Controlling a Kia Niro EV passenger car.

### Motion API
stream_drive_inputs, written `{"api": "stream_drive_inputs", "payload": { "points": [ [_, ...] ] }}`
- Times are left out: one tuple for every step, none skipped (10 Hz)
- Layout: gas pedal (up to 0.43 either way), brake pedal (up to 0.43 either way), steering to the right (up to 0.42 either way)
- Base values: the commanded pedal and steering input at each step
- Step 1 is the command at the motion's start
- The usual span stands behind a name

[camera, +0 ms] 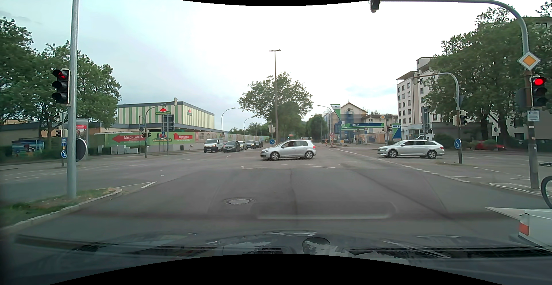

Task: Follow the waypoints while adhering to traffic rules and regulations

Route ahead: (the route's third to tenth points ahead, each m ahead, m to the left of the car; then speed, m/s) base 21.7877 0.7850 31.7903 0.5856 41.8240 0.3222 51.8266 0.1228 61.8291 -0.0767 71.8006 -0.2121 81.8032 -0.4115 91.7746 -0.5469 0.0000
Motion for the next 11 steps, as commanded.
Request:
{"api": "stream_drive_inputs", "payload": {
  "points": [
    [0.000,0.262,0.002],
    [0.000,0.262,0.002],
    [0.000,0.262,0.002],
    [0.000,0.262,0.002],
    [0.000,0.262,0.002],
    [0.000,0.262,0.002],
    [0.000,0.262,0.002],
    [0.000,0.262,0.002],
    [0.000,0.262,0.002],
    [0.000,0.262,0.002],
    [0.000,0.226,0.002]
  ]
}}
